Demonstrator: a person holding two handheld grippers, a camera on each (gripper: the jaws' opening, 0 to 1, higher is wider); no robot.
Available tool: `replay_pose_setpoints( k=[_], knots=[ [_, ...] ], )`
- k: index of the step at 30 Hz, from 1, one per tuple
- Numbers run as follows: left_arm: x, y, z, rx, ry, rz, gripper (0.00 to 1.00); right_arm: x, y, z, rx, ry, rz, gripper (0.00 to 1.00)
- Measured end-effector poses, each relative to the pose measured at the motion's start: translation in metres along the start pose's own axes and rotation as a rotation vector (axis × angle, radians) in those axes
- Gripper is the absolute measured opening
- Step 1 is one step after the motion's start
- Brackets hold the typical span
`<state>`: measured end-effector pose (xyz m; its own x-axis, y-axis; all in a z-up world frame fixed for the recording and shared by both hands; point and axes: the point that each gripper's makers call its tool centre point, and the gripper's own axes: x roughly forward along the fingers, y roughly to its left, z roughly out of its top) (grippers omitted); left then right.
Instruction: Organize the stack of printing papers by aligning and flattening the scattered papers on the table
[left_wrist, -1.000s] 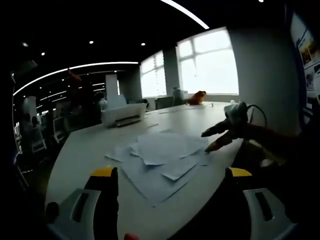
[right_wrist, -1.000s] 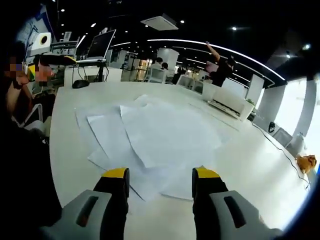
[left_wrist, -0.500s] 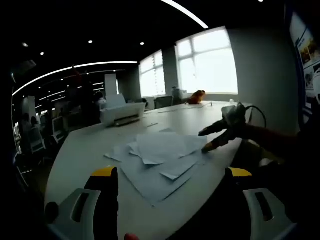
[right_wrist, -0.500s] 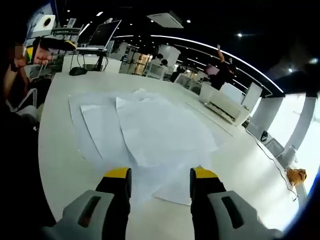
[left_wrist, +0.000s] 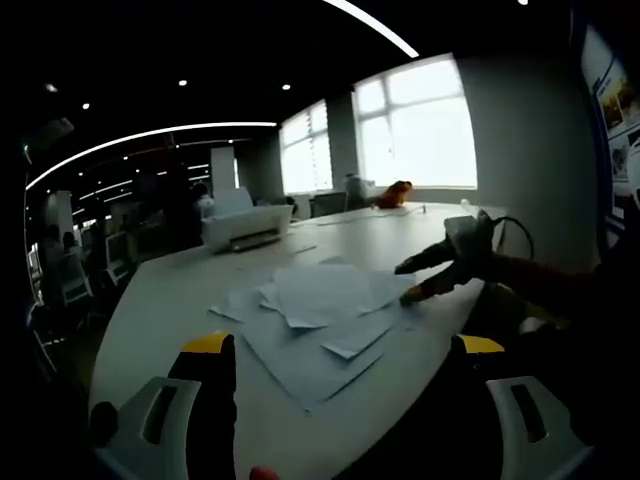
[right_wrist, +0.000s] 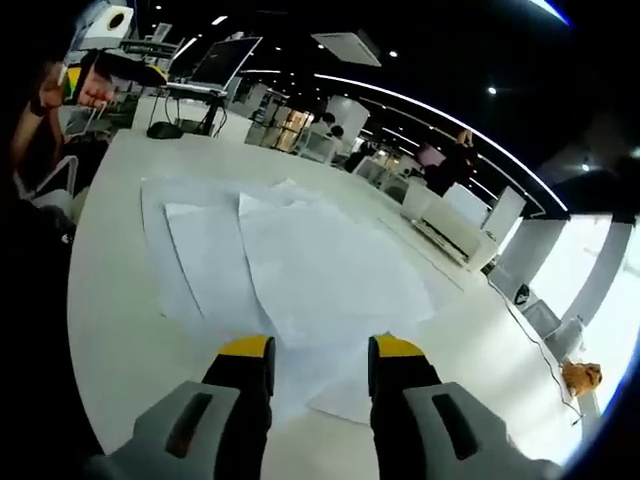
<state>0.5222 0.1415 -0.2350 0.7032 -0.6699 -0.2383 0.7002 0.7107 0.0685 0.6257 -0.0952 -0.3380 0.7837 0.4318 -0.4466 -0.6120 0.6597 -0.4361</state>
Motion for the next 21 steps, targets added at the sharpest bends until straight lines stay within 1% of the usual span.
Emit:
replay_pose_setpoints(
  k=[21],
  knots=[
    [-0.001,-0.0006,-0.0007,0.0,-0.001,-0.004,0.91,0.0059,0.0095,0.0035,-0.102,-0.007,0.006,0.17]
  ],
)
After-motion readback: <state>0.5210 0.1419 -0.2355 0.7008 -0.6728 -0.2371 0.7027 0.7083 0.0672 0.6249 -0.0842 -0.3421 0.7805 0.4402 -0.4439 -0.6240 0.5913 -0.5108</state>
